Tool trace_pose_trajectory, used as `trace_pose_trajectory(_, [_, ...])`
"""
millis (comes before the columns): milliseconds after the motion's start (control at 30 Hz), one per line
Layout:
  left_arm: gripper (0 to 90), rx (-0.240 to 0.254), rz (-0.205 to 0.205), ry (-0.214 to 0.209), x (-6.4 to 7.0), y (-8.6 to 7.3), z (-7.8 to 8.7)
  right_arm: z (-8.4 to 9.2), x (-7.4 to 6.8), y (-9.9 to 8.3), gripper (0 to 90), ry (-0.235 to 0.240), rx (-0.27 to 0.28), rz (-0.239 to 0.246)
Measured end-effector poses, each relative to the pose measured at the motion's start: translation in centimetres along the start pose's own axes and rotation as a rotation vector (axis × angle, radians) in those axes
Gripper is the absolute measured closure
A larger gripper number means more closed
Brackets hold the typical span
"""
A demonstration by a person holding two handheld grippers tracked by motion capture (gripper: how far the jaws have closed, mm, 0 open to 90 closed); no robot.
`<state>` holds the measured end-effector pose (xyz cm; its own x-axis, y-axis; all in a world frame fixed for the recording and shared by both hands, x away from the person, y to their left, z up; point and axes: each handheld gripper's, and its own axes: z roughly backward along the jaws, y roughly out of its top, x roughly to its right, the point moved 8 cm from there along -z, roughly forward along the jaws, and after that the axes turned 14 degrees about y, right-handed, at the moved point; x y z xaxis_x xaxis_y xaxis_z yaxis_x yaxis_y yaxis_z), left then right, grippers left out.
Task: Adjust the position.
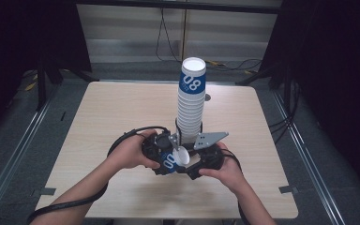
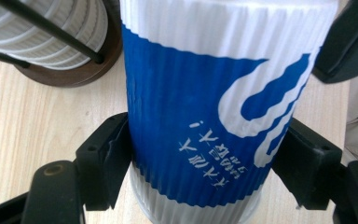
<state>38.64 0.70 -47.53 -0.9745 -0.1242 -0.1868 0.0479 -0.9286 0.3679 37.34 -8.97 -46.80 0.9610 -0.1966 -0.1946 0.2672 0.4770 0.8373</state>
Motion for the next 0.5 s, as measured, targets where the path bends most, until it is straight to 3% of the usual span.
trace_pose_trajectory(500, [25.3, 0.004, -0.013, -0.005, 0.23, 0.41, -0.26, -0.33, -0.11, -0.14, 15.8, 0.010, -0.016, 0.000])
